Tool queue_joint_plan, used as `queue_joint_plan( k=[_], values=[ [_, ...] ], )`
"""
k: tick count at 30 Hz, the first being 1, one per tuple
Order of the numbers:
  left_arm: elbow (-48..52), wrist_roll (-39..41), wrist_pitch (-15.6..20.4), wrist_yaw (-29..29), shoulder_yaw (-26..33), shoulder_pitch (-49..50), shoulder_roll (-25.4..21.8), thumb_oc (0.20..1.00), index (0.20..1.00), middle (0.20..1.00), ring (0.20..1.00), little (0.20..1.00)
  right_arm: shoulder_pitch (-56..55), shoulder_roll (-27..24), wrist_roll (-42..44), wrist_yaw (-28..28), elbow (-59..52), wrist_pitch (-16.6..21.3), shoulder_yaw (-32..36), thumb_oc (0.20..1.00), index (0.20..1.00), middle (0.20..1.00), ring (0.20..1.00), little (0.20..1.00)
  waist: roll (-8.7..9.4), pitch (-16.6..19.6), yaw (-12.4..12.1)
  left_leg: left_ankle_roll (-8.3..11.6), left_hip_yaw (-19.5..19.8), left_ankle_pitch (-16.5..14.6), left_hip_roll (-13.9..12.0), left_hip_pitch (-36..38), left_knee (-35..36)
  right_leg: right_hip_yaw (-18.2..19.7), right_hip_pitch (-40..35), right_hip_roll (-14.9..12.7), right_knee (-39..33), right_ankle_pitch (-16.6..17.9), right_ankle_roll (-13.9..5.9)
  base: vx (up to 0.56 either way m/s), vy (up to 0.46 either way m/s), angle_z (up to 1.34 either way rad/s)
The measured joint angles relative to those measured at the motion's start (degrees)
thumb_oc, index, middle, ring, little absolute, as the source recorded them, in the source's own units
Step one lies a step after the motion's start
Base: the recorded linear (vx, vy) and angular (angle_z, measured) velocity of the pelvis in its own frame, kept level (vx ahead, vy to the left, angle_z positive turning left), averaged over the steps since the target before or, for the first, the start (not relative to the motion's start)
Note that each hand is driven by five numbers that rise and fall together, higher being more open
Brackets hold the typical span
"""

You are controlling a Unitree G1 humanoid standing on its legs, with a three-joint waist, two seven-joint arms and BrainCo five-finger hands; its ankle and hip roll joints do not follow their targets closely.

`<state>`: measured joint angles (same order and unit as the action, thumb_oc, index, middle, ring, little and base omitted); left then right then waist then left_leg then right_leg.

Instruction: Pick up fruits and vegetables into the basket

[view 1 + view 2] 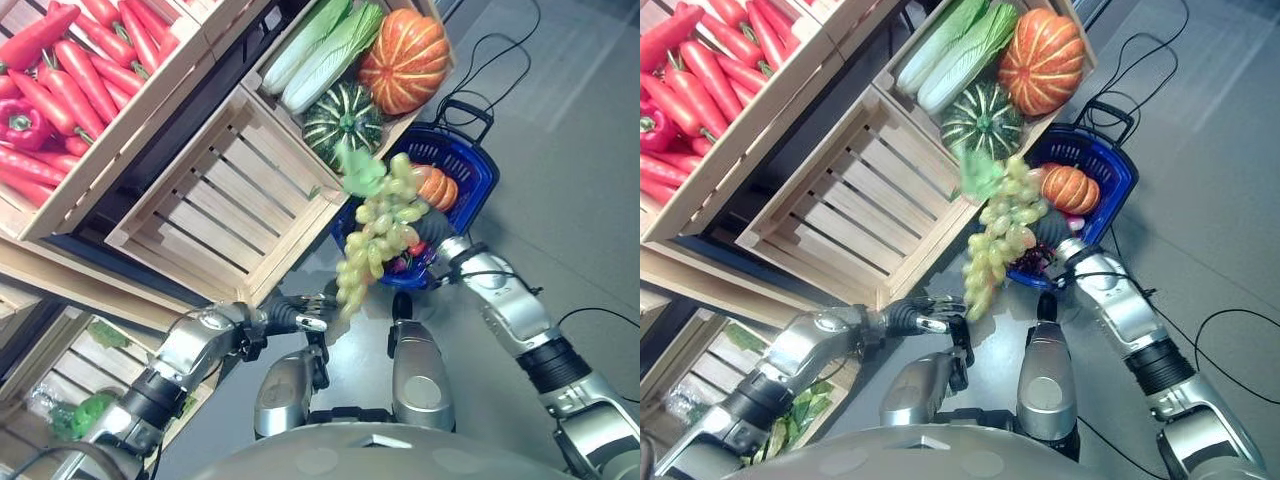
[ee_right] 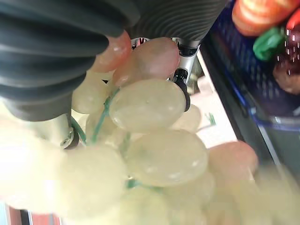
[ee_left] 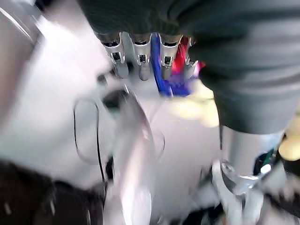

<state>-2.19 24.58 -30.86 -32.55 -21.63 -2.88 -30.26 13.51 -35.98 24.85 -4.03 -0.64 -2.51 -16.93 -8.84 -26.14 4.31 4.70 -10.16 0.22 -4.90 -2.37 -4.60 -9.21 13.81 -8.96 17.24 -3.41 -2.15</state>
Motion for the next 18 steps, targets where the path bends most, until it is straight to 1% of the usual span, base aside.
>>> queue_joint_plan(
  k=[1,4,6,7,8,9,11,12,14,15,16,17,18],
  values=[
    [-2.28,-0.47,1.12,-0.54,1.05,0.87,-0.08,1.000,1.000,1.000,1.000,1.000,-0.05,-0.70,0.87,0.18,-0.01,0.13,1.47,0.200,0.200,0.200,0.200,0.200,-0.33,-0.34,-0.28,-0.01,0.33,0.02,0.14,-1.12,-0.40,-0.38,0.92,-0.31,0.46,0.00,0.00,-0.06,-0.023,0.16],
    [-6.85,-1.53,1.27,-0.88,1.86,2.28,-0.14,1.000,1.000,1.000,1.000,1.000,-0.06,-1.48,2.45,1.05,0.05,0.21,4.51,0.200,0.200,0.200,0.200,0.200,-0.86,-1.88,-0.59,-0.02,0.68,0.02,0.28,-2.26,-1.13,-0.73,1.85,-0.59,1.05,0.01,0.04,-0.04,-0.012,0.06],
    [-12.53,-1.51,3.49,-0.66,1.37,2.73,0.50,1.000,1.000,1.000,1.000,1.000,0.60,-1.44,3.37,1.06,0.27,0.88,5.34,0.200,0.200,0.200,0.200,0.200,-0.77,-3.09,-0.76,-0.02,0.41,0.02,0.32,-2.40,-1.21,-0.65,2.38,-0.72,1.46,-0.02,0.05,-0.06,-0.028,-0.04],
    [-16.12,-1.60,5.71,0.41,2.30,2.42,1.62,1.000,1.000,1.000,1.000,1.000,0.95,-1.38,3.38,1.14,0.29,1.24,5.99,0.200,0.200,0.200,0.200,0.200,-0.91,-3.72,-0.81,-0.10,0.50,0.08,0.44,-3.51,-1.54,-0.79,3.40,-0.93,1.94,-0.07,0.14,-0.05,-0.027,0.00],
    [-17.33,-1.58,6.40,0.55,2.20,2.36,1.68,1.000,1.000,1.000,1.000,1.000,1.17,-1.36,3.40,1.23,0.43,1.23,5.94,0.200,0.200,0.200,0.200,0.200,-0.86,-3.79,-0.82,-0.11,0.53,0.09,0.46,-4.11,-1.79,-0.78,4.03,-0.89,2.18,-0.08,0.15,-0.07,-0.029,0.02],
    [-20.14,-1.54,8.65,1.18,2.70,1.81,2.57,1.000,1.000,1.000,1.000,1.000,1.56,-1.19,3.42,1.32,0.69,1.22,5.93,0.200,0.200,0.200,0.200,0.200,-0.73,-3.92,-0.82,-0.11,0.46,0.09,0.51,-4.92,-2.16,-0.68,4.96,-1.09,2.73,-0.12,0.25,-0.05,-0.021,0.01],
    [-22.87,-1.48,10.79,1.81,2.96,1.68,3.29,1.000,1.000,1.000,1.000,1.000,1.75,-1.10,3.96,1.39,0.69,1.22,5.97,0.200,0.200,0.200,0.200,0.200,-0.70,-3.95,-0.65,-0.11,0.44,0.09,0.59,-5.27,-2.31,-0.65,5.38,-1.22,2.90,-0.16,0.30,-0.04,-0.014,-0.02],
    [-25.30,-0.95,13.11,2.17,3.09,1.55,3.87,1.000,1.000,1.000,1.000,1.000,2.26,-1.09,5.03,1.47,0.81,1.23,6.06,0.200,0.200,0.200,0.200,0.200,-0.67,-3.97,-0.47,-0.14,0.31,0.08,0.69,-5.91,-2.51,-0.54,6.20,-1.31,3.24,-0.19,0.29,-0.03,0.003,-0.03],
    [-27.84,-0.80,15.94,3.55,3.52,1.40,4.87,1.000,1.000,1.000,1.000,1.000,3.41,-1.08,5.73,2.26,0.91,1.24,6.40,0.200,0.200,0.200,0.200,0.200,-0.67,-3.97,0.02,-0.25,0.31,0.06,0.89,-8.00,-3.25,-0.42,8.25,-1.42,3.97,-0.18,0.29,-0.04,0.004,-0.02],
    [-29.24,-0.79,18.93,5.30,3.34,1.39,5.23,1.000,1.000,1.000,1.000,1.000,4.09,-0.92,5.73,2.74,1.71,1.26,7.00,0.200,0.200,0.200,0.200,0.200,-0.67,-3.96,-0.06,-0.26,0.20,0.06,0.96,-9.47,-3.73,-0.12,9.87,-1.51,4.53,-0.18,0.29,0.04,-0.003,-0.02],
    [-29.53,-0.86,20.14,6.28,3.26,1.39,5.43,1.000,1.000,1.000,1.000,1.000,4.48,-0.90,5.72,3.04,2.39,1.26,7.32,0.200,0.200,0.200,0.200,0.200,-0.67,-3.97,-0.13,-0.31,0.19,0.03,0.98,-10.20,-4.10,-0.04,10.63,-1.56,4.84,-0.17,0.32,0.04,-0.012,-0.04],
    [-30.36,-1.05,22.36,8.34,3.09,1.45,5.72,1.000,1.000,1.000,1.000,1.000,5.14,-0.84,5.69,3.98,4.02,1.26,7.49,0.200,0.200,0.200,0.200,0.200,-0.67,-3.97,-0.31,-0.32,0.11,0.03,0.98,-11.11,-4.21,0.06,11.64,-1.56,5.09,-0.28,0.32,0.01,-0.034,0.03],
    [-31.02,-1.66,25.45,11.63,2.59,1.51,5.83,1.000,1.000,1.000,1.000,1.000,5.40,-0.78,5.51,5.22,6.31,1.25,7.81,0.200,0.200,0.200,0.200,0.200,-0.67,-3.97,-0.45,-0.28,0.33,0.04,1.04,-12.14,-4.86,-0.06,12.67,-1.82,5.99,-0.48,0.81,-0.06,-0.036,0.02]
  ],
)
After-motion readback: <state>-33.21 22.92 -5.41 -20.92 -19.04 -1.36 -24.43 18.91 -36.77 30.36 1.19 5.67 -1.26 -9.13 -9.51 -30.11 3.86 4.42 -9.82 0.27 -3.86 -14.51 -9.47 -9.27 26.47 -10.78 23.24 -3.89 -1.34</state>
